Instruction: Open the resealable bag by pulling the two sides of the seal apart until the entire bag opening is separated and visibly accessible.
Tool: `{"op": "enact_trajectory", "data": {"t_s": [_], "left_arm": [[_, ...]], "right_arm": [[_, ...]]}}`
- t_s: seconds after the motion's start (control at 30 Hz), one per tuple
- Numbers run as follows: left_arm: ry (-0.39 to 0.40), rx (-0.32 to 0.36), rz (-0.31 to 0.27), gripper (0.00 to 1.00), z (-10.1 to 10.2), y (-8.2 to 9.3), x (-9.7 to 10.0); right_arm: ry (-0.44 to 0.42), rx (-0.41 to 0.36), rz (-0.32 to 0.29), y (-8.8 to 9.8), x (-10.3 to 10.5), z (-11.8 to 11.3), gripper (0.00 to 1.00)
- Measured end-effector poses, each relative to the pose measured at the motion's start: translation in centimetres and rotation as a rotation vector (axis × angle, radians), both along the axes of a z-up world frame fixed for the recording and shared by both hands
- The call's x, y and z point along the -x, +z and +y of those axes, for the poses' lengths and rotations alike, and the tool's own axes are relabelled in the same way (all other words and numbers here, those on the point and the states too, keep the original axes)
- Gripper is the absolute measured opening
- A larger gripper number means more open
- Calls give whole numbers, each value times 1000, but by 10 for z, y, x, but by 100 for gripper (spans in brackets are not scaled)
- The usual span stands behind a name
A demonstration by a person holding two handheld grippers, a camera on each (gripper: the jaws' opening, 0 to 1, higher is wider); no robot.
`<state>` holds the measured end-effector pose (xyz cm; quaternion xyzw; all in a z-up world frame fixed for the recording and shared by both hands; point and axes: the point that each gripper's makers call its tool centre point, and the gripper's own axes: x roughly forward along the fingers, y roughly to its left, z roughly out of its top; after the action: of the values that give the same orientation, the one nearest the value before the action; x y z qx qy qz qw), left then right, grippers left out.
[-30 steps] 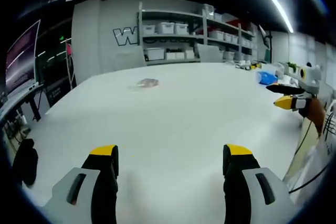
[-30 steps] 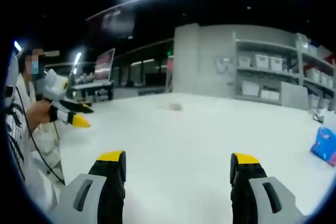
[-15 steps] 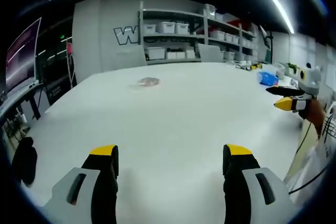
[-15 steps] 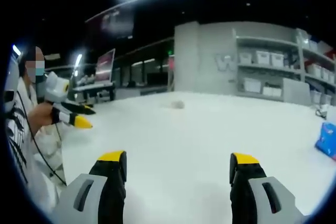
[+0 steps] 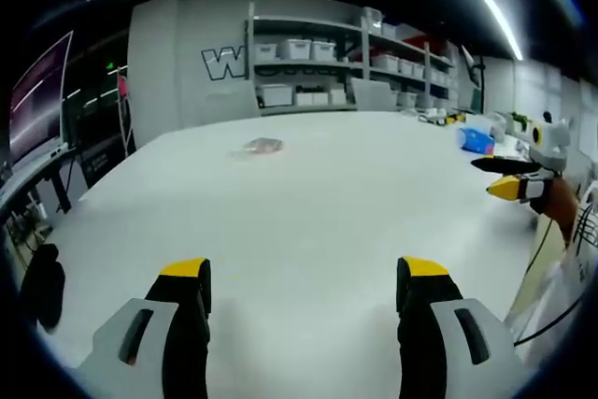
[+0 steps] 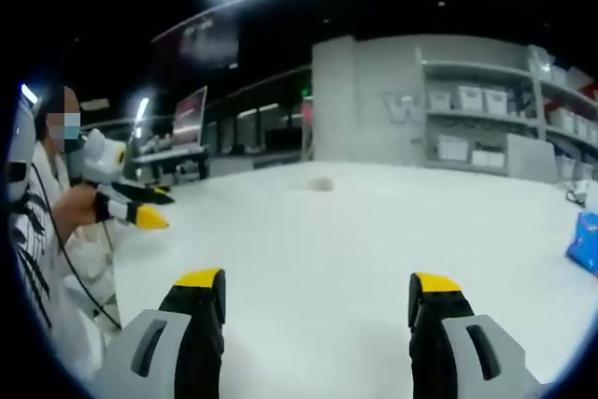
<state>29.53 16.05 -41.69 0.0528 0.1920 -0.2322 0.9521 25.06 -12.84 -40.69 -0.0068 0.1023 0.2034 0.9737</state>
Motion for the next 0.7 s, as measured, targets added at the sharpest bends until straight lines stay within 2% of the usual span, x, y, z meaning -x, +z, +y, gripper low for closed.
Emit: {"op": "enact_trajectory", "data": {"t_s": [0.7], "left_arm": [[5, 6, -1, 80, 4, -2, 2]], "right_arm": [[20, 1, 4, 0, 2, 6, 80]]}}
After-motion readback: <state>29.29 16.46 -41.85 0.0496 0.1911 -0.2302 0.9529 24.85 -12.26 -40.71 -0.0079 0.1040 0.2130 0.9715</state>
